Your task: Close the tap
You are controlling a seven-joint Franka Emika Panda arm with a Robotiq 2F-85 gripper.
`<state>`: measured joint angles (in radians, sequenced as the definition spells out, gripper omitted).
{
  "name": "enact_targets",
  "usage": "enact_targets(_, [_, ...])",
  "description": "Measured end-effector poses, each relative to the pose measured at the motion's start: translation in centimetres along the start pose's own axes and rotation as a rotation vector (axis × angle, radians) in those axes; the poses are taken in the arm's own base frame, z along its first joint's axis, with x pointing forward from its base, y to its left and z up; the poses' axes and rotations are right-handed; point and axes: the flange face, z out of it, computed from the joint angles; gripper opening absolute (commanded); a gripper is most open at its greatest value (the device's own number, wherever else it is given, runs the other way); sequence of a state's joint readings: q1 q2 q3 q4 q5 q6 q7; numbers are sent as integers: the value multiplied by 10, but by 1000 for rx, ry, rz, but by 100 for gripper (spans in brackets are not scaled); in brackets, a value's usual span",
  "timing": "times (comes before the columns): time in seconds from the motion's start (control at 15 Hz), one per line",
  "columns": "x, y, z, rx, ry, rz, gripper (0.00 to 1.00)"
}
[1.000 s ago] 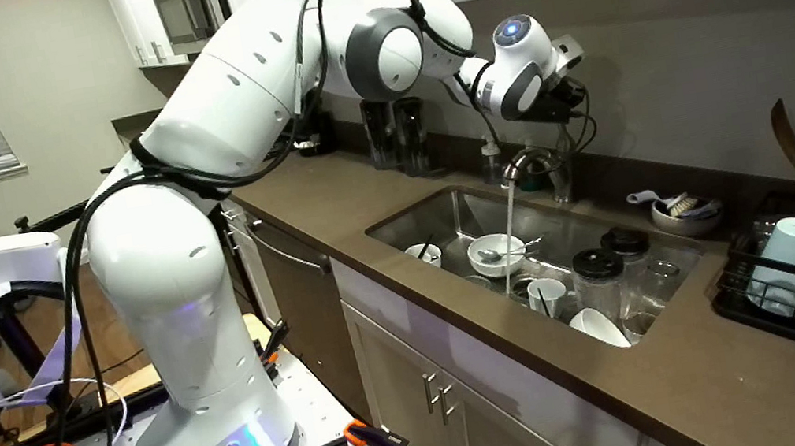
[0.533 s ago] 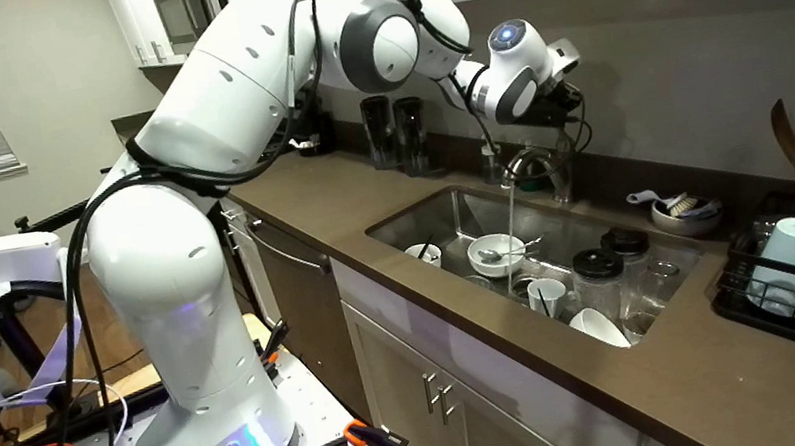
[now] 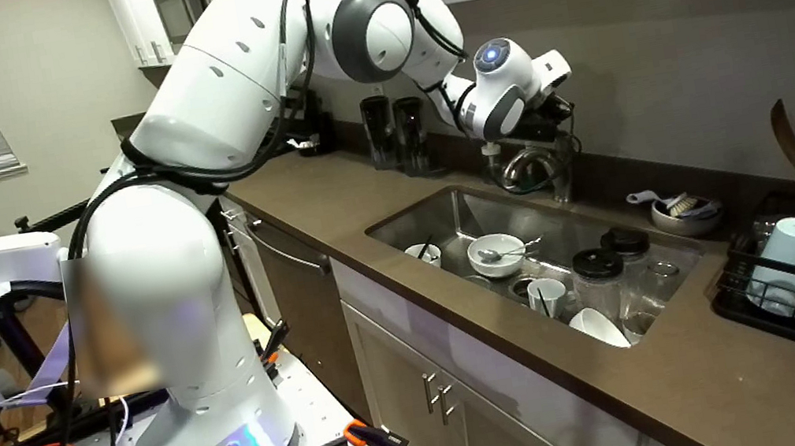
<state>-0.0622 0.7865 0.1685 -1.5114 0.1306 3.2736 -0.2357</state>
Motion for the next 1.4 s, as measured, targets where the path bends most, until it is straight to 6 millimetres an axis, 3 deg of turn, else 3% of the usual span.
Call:
enact_targets(0.4, [-18,-3,-16,-37,121,13,0])
enact_targets(0.87, [22,15,-49,-90,167,35,0])
enact_targets(1.13, [32,25,-72,-112,173,43,0])
enact_targets(1.4, [33,20,-94,-117,164,44,0])
